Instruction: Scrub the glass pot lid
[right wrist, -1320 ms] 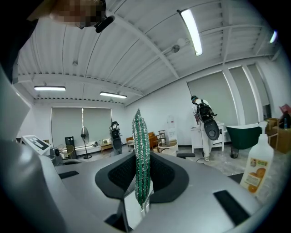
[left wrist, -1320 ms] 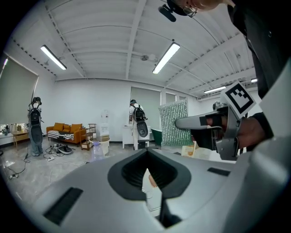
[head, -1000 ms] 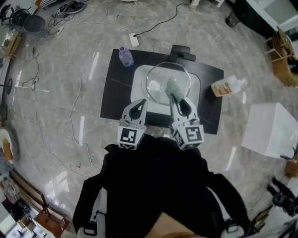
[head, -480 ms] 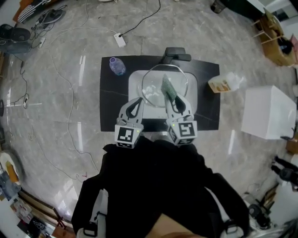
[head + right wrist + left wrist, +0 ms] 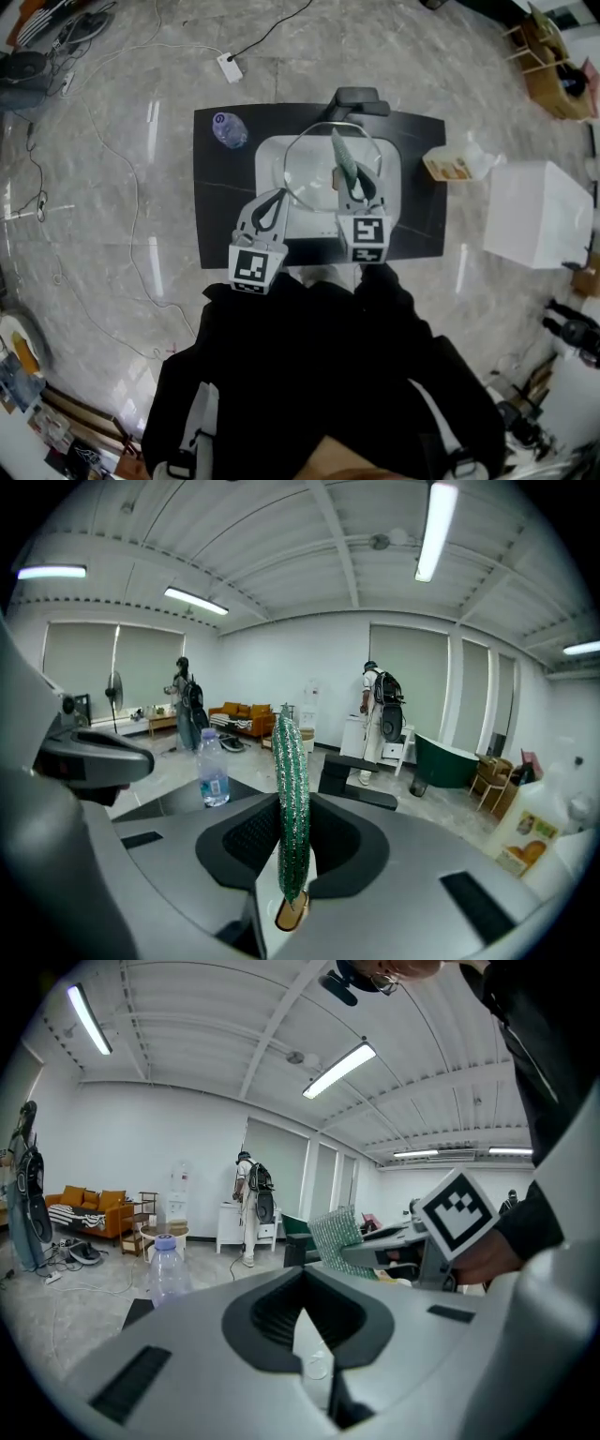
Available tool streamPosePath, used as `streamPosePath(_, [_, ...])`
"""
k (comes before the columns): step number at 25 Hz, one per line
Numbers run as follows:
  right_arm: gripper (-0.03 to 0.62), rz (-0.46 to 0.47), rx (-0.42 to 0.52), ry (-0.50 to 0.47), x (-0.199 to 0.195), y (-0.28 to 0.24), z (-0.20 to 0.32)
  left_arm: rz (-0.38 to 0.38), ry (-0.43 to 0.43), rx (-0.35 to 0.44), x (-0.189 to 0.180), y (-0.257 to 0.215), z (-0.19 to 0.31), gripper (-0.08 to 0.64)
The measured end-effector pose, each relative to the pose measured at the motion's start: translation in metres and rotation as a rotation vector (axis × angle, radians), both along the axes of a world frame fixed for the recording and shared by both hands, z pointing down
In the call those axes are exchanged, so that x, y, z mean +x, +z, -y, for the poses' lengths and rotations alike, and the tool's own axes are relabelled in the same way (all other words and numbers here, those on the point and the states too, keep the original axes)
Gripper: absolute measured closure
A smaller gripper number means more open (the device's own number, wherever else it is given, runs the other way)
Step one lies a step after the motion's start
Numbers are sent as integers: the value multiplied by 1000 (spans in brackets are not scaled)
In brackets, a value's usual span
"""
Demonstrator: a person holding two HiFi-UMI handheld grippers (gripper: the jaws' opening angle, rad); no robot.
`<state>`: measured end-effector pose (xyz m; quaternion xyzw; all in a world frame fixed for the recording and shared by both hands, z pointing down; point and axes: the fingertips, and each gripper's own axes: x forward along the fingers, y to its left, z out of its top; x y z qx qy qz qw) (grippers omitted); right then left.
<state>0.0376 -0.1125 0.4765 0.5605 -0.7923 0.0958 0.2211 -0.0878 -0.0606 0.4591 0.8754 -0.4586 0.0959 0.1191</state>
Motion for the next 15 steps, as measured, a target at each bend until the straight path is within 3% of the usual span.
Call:
streamPosePath(3, [520, -112, -21, -26, -3, 21, 18, -19, 0, -4, 0, 1, 5, 557])
streamPosePath(12, [520, -329, -126, -55, -5, 84, 55, -17, 33, -34, 3, 14, 9, 557])
streamPosePath(15, [520, -454, -134, -60, 3, 99, 64, -18, 31, -43, 2, 17, 11, 557])
